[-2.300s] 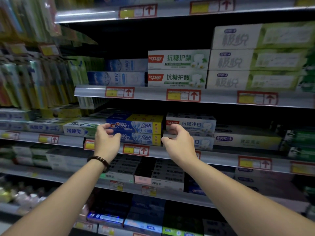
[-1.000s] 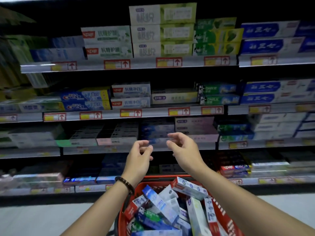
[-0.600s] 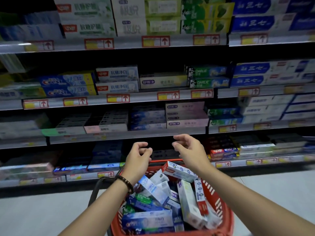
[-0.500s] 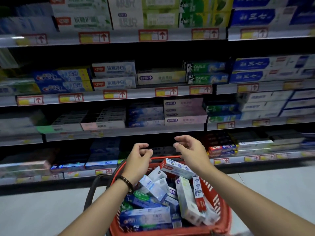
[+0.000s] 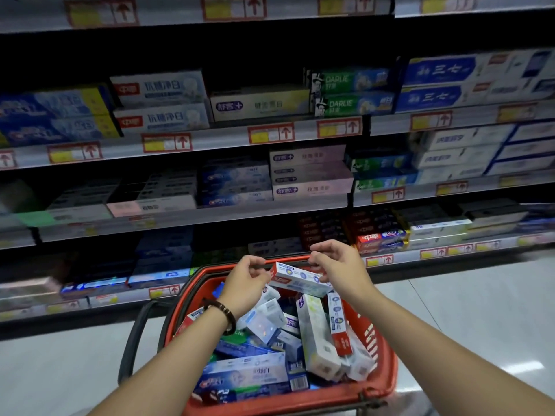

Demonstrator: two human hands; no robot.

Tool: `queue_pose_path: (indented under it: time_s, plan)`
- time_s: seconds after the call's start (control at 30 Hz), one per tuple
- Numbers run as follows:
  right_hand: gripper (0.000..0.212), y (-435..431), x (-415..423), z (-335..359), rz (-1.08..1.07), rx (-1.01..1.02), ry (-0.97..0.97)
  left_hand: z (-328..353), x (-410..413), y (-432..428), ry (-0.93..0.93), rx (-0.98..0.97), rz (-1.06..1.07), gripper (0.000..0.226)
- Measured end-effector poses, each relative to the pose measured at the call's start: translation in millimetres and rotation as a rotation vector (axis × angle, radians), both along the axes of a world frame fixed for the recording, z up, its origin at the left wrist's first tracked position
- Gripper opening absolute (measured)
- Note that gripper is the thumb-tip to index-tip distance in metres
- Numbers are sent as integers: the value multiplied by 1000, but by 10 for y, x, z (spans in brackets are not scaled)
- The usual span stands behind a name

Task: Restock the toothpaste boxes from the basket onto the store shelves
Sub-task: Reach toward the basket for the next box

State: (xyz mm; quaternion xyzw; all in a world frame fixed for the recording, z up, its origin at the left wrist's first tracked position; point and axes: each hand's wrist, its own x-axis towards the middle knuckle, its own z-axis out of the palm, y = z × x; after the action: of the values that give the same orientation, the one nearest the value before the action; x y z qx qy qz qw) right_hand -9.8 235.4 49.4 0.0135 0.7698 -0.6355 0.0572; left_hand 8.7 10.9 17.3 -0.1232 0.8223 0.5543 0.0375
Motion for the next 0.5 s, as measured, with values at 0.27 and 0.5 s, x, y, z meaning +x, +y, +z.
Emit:
queue_pose_path:
  time_s: [0.27,0.5]
  plan:
    - [8,-9,-46,-107,16,34,-34,-80,-263,88,-59,-57,-18,19]
    - [7,-52,-130,-146,36,16,-97,-291,-431,89,56,-284,-60,28]
